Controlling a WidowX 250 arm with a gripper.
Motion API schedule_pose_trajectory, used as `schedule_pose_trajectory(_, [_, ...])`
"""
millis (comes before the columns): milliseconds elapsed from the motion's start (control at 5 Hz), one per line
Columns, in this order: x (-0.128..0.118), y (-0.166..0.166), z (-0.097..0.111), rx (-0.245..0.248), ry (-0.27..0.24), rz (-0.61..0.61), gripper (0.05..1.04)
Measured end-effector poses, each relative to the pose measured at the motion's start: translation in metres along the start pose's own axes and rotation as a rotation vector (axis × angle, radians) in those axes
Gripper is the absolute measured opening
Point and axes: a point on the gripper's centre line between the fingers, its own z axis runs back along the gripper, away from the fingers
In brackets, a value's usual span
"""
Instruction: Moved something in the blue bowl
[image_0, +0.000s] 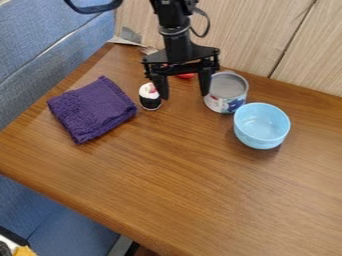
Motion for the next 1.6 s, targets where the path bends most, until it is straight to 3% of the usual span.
schedule_pose_trajectory(400, [0.019, 0.028, 0.004, 0.052, -0.055, 0.122, 1.001])
schedule_pose_trajectory(800, [0.026, 0.036, -0.017, 0.099, -0.015, 0.154, 1.001])
schedule_pose_trajectory(1000, [0.022, 0.041, -0.033, 0.126, 0.032, 0.158, 0.950])
schedule_pose_trajectory(1200, [0.023, 0.042, -0.035, 0.138, 0.030, 0.159, 0.695])
schedule_pose_trajectory(1400, [0.023, 0.041, -0.034, 0.148, 0.025, 0.154, 0.603])
schedule_pose_trajectory(1600, [0.023, 0.039, -0.034, 0.144, 0.027, 0.153, 0.602])
